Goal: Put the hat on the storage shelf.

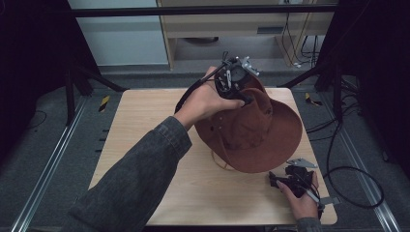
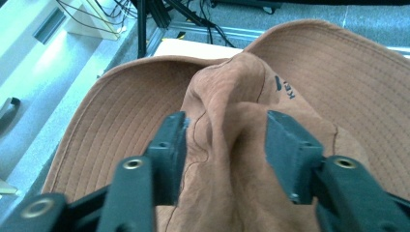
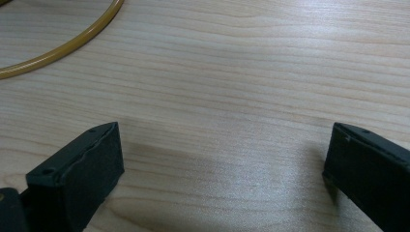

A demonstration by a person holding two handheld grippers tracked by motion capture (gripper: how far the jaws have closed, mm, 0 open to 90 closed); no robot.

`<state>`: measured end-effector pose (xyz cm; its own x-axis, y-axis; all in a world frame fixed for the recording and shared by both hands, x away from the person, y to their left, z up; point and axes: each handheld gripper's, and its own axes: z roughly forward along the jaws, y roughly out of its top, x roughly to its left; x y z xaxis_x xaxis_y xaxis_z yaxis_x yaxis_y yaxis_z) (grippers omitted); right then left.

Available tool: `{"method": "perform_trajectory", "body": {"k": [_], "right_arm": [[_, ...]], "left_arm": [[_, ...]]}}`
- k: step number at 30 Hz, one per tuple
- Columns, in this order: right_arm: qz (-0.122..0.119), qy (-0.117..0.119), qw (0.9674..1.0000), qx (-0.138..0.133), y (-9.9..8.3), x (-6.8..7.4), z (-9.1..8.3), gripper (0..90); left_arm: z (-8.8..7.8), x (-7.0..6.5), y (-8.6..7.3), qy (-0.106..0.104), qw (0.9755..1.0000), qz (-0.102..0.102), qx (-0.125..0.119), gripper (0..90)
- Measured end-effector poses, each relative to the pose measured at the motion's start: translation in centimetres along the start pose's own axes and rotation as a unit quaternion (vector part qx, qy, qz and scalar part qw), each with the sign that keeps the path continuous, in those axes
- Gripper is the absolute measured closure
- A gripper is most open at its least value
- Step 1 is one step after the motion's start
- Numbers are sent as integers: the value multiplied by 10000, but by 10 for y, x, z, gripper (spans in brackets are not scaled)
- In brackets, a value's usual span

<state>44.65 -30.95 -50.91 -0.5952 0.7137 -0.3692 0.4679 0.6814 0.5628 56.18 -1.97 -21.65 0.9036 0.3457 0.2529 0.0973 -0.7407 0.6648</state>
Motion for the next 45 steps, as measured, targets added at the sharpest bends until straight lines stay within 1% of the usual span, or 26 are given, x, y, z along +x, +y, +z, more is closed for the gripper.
{"method": "perform_trajectory", "body": {"k": [1, 2, 5, 7, 8, 10, 14, 17, 21, 22, 23, 29, 30, 33, 34, 36, 37, 39, 42, 45], "right_arm": [[-76, -34, 10000, -2, 0, -1, 0, 5], [-105, -7, 9999, -4, 0, -2, 0, 5], [-91, -7, 10000, 3, 0, -2, 0, 5], [-64, -11, 10000, 6, 0, -1, 0, 5], [-10, 8, 10000, 16, 0, 0, 0, 5], [-12, 6, 10000, 14, 0, 0, 0, 5], [-19, 7, 10000, 8, 0, 0, 0, 5], [-22, 4, 10000, 6, 0, 0, 0, 5], [-21, 4, 10000, 5, 0, 0, 0, 5], [-16, 6, 10000, 5, 0, 0, 0, 5], [-107, -5, 9999, -1, 0, -2, 0, 5], [-86, -18, 10000, -12, 0, -2, -1, 5], [-40, -16, 10000, -2, 0, 0, 0, 5], [-48, 20, 10000, -24, 0, 0, 0, 5], [-56, -17, 10000, -12, 0, 0, 0, 5], [-55, -15, 10000, -12, 0, 0, 0, 5], [-52, -17, 10000, -13, 0, 0, 0, 5], [-49, 16, 10000, -24, 0, 0, 0, 5], [-51, -13, 10000, -1, 0, 0, 0, 5], [-50, -15, 10000, 3, 0, 0, -1, 5]], "left_arm": [[-1, 0, 0, 0, 10000, -16, -34, 434], [-2, 0, 0, 4, 10000, -38, -79, 400], [-7, 0, -1, 15, 9997, -69, -228, 313], [-10, -2, -2, 22, 9996, -76, -257, 267], [-11, -3, -3, 23, 9997, -67, -253, 247], [-15, -4, -4, 45, 9996, -51, -258, 218], [-23, -5, -8, 59, 9994, -96, -337, 172], [-31, -6, -12, 102, 9991, -79, -402, 148], [-44, -8, -19, 124, 9983, -136, -556, 125], [-47, -8, -21, 133, 9981, -161, -576, 123], [-50, -8, -23, 167, 9982, -156, -556, 120], [-70, -9, -38, 261, 9974, -205, -632, 92], [-73, -8, -41, 286, 9973, -223, -646, 88], [-85, -7, -51, 366, 9964, -279, -712, 82], [-88, -7, -56, 390, 9960, -316, -733, 78], [-97, -7, -66, 407, 9955, -422, -749, 73], [-101, -6, -71, 434, 9954, -465, -720, 72], [-110, -7, -84, 531, 9948, -512, -708, 68], [-123, -7, -105, 615, 9937, -590, -732, 60], [-132, -5, -128, 744, 9918, -702, -768, 60]]}}
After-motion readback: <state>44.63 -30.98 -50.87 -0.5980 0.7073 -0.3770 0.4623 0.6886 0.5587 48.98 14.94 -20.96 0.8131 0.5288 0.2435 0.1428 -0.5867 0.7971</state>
